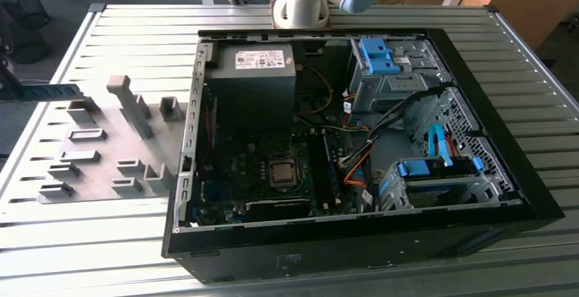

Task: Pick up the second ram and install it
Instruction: 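Pick up the second ram and move it above second insertion slot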

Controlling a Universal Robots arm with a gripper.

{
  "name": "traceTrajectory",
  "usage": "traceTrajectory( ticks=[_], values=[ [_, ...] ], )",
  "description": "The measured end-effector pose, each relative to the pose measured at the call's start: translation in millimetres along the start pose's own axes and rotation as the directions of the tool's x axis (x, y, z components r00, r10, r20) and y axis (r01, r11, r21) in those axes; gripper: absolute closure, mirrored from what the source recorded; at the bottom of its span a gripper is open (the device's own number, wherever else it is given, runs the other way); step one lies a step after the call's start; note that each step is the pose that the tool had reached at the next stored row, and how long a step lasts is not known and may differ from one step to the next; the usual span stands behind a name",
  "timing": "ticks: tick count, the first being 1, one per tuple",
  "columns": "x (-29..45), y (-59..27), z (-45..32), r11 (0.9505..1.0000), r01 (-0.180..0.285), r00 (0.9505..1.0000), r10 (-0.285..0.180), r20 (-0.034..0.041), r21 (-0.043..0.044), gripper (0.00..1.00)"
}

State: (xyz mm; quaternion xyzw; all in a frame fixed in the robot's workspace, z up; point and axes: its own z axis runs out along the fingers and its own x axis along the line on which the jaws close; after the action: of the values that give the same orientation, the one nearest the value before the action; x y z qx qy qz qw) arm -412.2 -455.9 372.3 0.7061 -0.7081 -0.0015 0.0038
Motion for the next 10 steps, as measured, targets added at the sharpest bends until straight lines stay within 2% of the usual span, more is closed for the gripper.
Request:
traceTrajectory(
  ticks=[10],
  values=[
    [0.0, 0.1, -10.8, 1.0000, 0.000, 1.0000, 0.000, 0.0000, 0.0000, 0.86]
  ],
)
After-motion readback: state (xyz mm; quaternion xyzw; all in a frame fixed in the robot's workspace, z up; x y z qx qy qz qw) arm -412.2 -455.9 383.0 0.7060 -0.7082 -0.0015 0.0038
